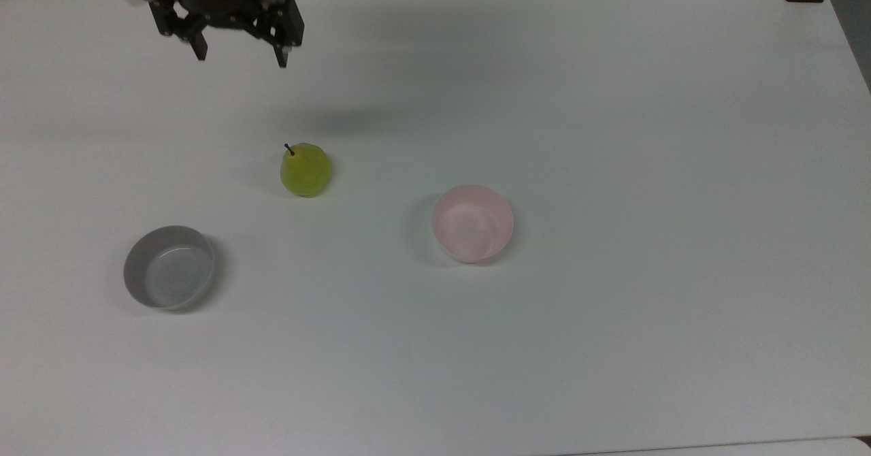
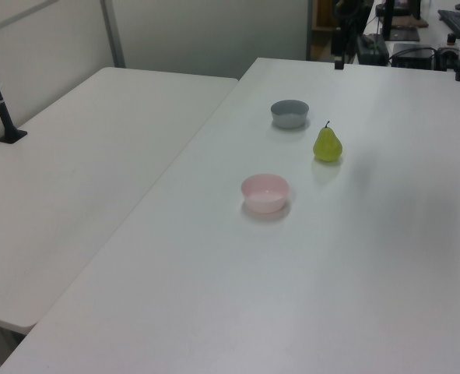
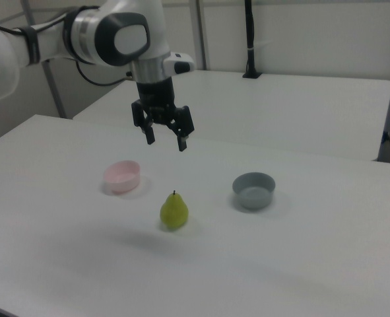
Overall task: Place the pear in the bowl
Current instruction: 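Lower the open gripper onto the green pear and close on it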
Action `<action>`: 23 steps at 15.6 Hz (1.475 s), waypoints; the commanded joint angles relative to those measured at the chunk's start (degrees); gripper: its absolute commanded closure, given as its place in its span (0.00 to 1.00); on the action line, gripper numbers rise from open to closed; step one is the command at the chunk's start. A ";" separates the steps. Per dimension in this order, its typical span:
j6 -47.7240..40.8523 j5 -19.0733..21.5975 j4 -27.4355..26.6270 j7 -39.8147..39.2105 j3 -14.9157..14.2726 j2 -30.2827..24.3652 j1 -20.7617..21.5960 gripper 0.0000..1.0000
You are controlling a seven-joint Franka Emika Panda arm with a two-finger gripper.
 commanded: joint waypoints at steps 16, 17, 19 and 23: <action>13.20 -4.09 -7.46 -10.91 -0.68 14.60 5.94 0.00; 13.99 -4.35 -7.54 -11.00 -0.68 15.04 5.94 0.00; 14.61 -5.67 -9.03 -11.00 -0.68 15.57 6.03 0.00; 14.61 -7.34 -9.48 -11.35 -0.68 15.57 6.03 0.29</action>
